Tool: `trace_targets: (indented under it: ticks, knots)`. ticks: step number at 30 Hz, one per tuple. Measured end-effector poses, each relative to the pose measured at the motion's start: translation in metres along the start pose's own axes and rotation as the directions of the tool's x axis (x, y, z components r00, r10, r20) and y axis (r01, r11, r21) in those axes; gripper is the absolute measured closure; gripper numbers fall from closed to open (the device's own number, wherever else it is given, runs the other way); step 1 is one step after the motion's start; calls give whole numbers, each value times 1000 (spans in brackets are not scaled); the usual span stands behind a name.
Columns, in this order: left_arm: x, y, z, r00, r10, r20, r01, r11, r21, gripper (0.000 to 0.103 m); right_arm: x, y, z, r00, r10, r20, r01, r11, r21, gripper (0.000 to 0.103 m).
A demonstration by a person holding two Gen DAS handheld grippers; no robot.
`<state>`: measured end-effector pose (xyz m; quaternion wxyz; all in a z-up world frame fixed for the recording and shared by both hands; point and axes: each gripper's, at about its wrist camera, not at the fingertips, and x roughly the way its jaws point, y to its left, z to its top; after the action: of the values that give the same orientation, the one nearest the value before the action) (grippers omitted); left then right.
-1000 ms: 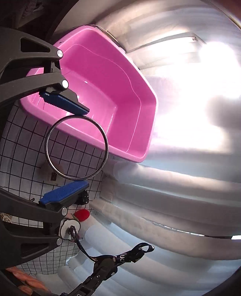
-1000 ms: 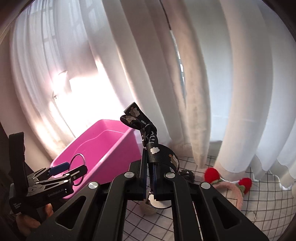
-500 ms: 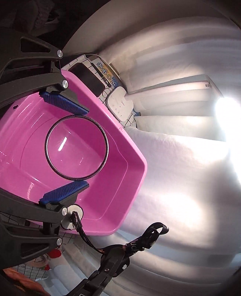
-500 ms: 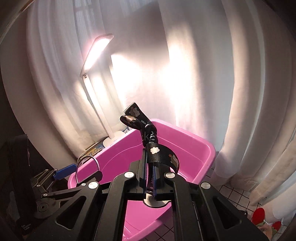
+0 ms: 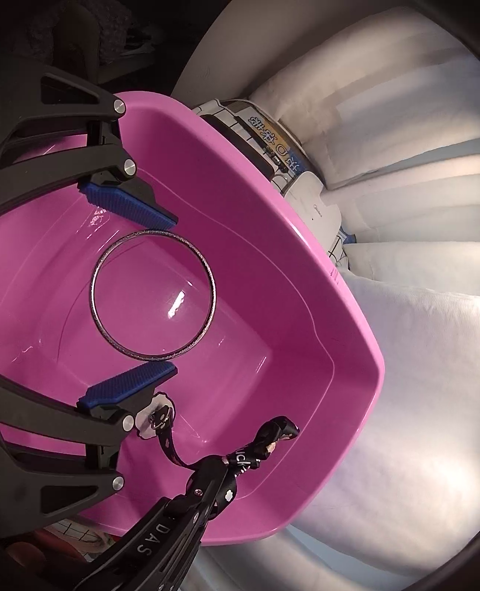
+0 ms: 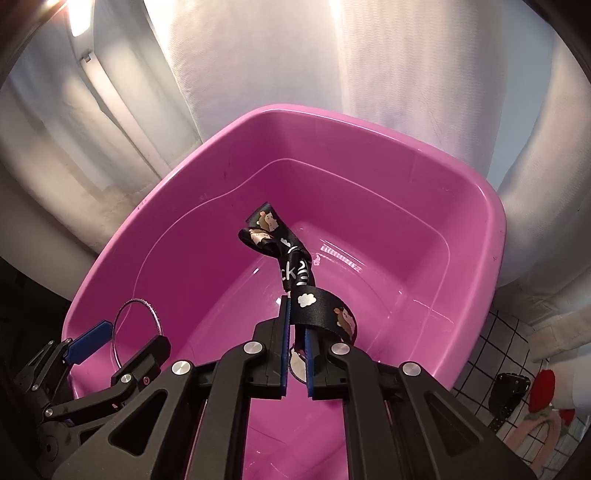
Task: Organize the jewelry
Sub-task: 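Carry lanyard and bangle over the pink tub and open both tools to drop them, then withdraw both tools from the tub back over the table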
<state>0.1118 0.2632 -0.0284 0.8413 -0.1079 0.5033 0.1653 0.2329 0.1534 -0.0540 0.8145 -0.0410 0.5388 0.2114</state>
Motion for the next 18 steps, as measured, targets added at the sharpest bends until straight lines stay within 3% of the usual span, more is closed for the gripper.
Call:
trace_targets:
  ticks: [3,5,7,18]
  knots:
    - [7,2,0,999,-13,-44,12,1000,-9,31,6,-3,0,1000,-8,-30,8,1000,7,86]
    - [7,2,0,999,1,-51,-2,1000,-8,27,4,2,0,999,-19,-31,18,1000,-21,64]
    - [6,3,0,998,-2,-55,1,1000,-15,17,0,9,0,999,-53,-10,52,997,-48,48]
    - [-8,13,-5,999,33,-17,-33,999,-21,12,-28,2,-5,997,-57,56,59,998,-33,48]
